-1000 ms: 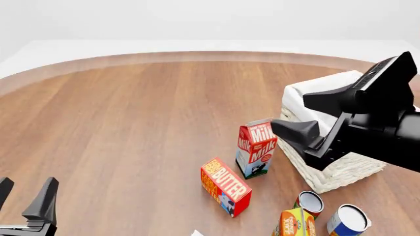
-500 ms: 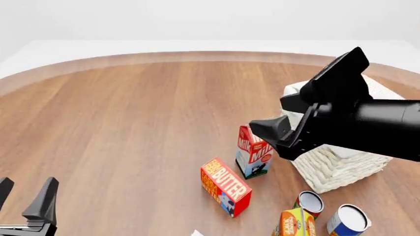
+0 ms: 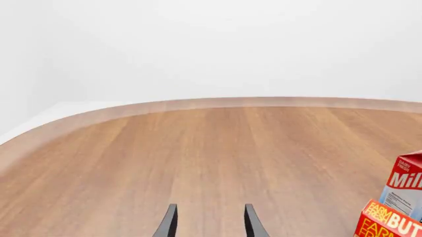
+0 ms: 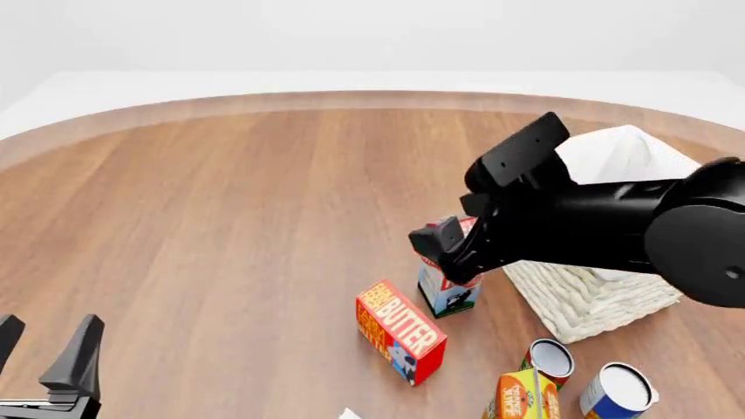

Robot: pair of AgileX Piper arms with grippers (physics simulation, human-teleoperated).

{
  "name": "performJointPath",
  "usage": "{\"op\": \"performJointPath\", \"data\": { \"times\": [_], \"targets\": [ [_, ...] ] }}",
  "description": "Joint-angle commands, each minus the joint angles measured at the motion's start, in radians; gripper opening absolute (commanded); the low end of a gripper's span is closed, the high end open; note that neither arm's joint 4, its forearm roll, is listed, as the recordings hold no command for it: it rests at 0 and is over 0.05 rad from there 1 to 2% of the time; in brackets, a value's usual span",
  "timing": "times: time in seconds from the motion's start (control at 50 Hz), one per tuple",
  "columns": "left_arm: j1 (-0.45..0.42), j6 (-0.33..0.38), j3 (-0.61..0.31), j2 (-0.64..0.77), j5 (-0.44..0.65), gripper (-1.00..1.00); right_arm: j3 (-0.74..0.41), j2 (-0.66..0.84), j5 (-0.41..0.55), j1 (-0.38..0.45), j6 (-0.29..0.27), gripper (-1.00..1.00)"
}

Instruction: Pick up the cream cheese box and the butter, and put them in the basket.

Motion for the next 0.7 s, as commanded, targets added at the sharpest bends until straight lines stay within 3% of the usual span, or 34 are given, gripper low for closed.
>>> {"op": "performJointPath", "data": {
  "times": [0.02, 0.22, 0.36, 0.7],
  "targets": [
    [0.0, 0.0, 0.0, 0.0, 0.0, 1.0, 0.0, 0.09, -0.02, 0.005, 0.002, 1.0],
    [0.0, 0.0, 0.0, 0.0, 0.0, 1.0, -0.03, 0.131, -0.009, 0.009, -0.007, 1.0],
    [0.0, 0.0, 0.0, 0.0, 0.0, 1.0, 0.024, 0.151, -0.058, 0.014, -0.014, 1.0],
    [0.0, 0.0, 0.0, 0.0, 0.0, 1.0, 0.065, 0.194, -0.108, 0.046, 0.042, 1.0]
  ]
}}
